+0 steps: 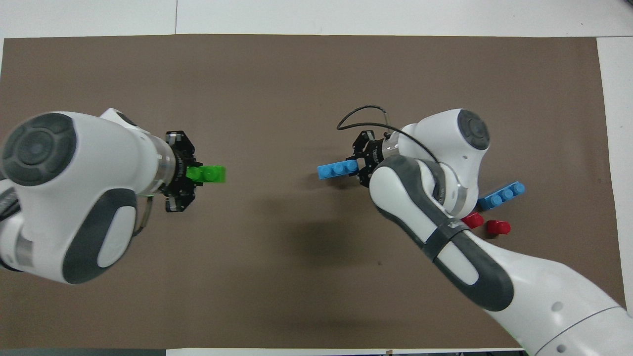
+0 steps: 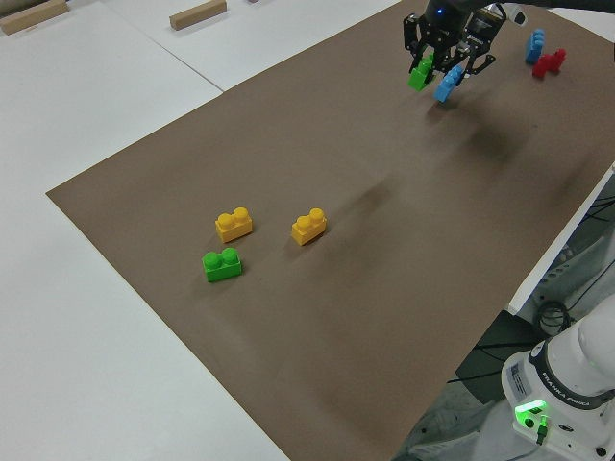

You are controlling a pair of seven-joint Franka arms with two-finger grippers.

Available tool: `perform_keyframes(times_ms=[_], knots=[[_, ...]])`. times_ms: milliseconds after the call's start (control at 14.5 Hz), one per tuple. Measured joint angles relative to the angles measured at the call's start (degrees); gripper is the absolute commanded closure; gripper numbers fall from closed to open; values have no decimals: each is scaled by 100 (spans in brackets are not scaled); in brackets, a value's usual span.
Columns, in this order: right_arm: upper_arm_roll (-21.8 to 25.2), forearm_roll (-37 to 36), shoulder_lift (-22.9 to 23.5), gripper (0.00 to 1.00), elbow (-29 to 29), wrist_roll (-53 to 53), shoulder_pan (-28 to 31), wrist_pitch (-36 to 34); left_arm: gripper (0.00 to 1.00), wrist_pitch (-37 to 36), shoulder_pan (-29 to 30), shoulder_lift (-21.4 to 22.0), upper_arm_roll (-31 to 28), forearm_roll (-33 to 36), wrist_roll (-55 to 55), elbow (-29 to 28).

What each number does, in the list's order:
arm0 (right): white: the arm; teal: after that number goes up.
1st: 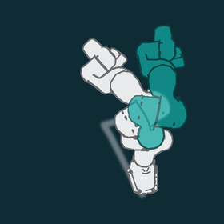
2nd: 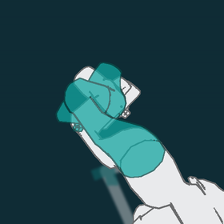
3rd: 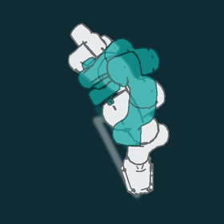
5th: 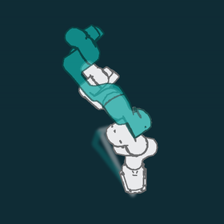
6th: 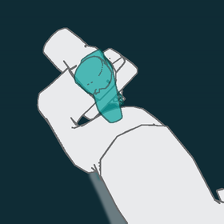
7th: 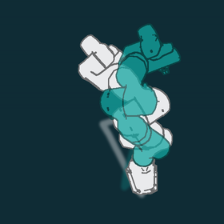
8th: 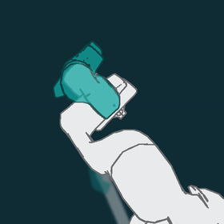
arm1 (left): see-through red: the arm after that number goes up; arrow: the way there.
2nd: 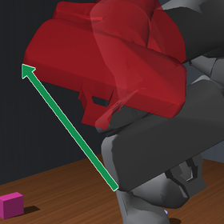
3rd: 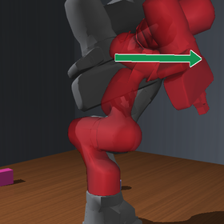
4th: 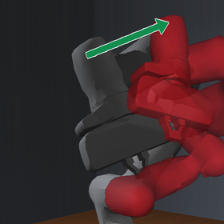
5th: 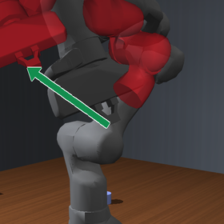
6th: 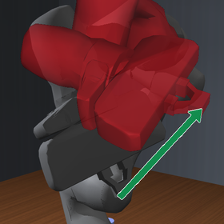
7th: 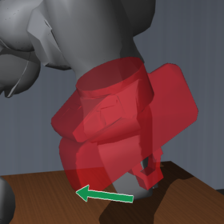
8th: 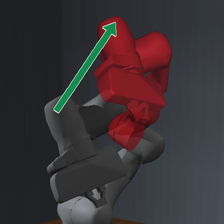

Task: Remove green block with left arm and hold with right
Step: 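Pull the green brick away with the left gripper while the right pulls blue, then lower the green brick with the left gripper while the right lowers blue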

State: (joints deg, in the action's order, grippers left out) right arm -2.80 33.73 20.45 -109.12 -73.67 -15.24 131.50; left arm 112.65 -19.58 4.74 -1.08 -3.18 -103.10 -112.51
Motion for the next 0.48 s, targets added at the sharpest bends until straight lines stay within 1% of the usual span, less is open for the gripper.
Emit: perform_keyframes(times_ms=[207,484], knots=[[34,-279,-84,100,72,1154,954,-805,100,-272,748,73,-27,-63,1346,163],[42,-551,-101,100,72,2185,1993,-1346,100,-272,1340,26,-31,-86,2968,159]])
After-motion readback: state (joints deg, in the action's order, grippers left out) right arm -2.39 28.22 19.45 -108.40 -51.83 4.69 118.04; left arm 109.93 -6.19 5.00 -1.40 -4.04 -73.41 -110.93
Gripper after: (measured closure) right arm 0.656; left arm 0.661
